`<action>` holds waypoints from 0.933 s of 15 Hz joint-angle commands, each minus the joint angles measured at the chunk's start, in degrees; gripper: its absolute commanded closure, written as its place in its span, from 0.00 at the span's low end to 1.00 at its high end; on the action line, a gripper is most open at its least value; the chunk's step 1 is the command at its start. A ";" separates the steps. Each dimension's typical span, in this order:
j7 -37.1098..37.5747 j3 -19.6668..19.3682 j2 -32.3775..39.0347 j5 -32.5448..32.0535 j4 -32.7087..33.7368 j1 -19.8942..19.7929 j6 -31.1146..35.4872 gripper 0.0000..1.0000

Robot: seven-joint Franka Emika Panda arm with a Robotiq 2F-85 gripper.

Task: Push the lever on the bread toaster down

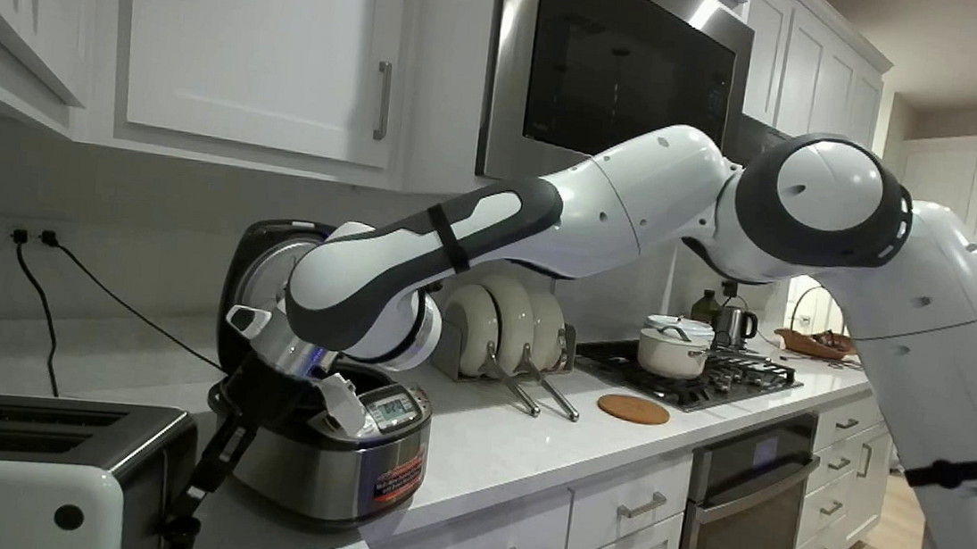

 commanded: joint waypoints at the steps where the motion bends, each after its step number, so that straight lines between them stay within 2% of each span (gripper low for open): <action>1: 1.87 0.28 3.42 -3.05 0.43 0.33 -2.72 1.00; 9: 4.05 -0.83 4.33 -8.50 1.24 1.50 -4.04 1.00; 14: 8.21 -2.14 4.47 -13.47 1.81 2.82 -6.83 1.00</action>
